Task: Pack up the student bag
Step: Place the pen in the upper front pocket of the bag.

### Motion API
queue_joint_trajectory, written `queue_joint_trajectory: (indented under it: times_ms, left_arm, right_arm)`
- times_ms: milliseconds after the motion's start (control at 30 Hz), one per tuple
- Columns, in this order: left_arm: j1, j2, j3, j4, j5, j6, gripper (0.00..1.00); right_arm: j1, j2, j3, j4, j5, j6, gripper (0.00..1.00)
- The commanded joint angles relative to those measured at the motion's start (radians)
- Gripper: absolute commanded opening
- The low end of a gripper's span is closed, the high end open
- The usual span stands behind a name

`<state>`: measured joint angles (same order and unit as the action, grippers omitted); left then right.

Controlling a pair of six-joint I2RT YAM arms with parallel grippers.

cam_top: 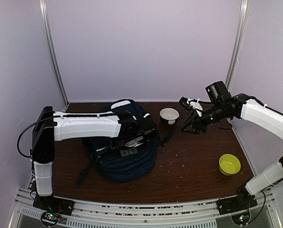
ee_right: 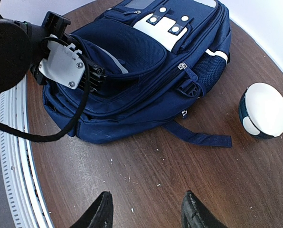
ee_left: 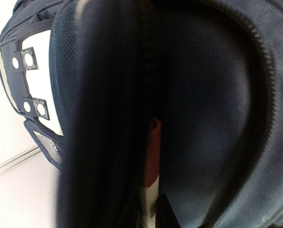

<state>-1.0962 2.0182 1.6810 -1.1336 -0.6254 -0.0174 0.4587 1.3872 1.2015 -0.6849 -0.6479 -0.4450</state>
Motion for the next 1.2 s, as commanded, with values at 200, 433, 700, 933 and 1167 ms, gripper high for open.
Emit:
queue_joint_trajectory:
  times_ms: [200,433,700,933,1167]
  left_arm:
    - [0.010,0.041,0.017,0.002,-0.122,0.009,0.05]
    - [0.027,0.077,0.016,0.016,-0.241,-0.022,0.20]
    - [0.044,0.049,-0.007,0.014,-0.180,-0.066,0.33]
    - [0.041,-0.003,-0.018,0.020,-0.082,-0.082,0.34]
    - [0.039,-0.043,-0.014,0.023,0.000,-0.107,0.35]
  right_arm:
    - [0.001,0.008,0.017,-0.002,0.005,0.005,0.49]
    - [0.002,0.007,0.018,-0.002,0.002,0.008,0.49]
    - [0.001,0.005,0.015,-0.001,0.001,0.012,0.50]
    - [0.002,0.010,0.017,-0.002,-0.002,0.012,0.50]
    - [0.003,0.010,0.016,-0.002,-0.002,0.014,0.50]
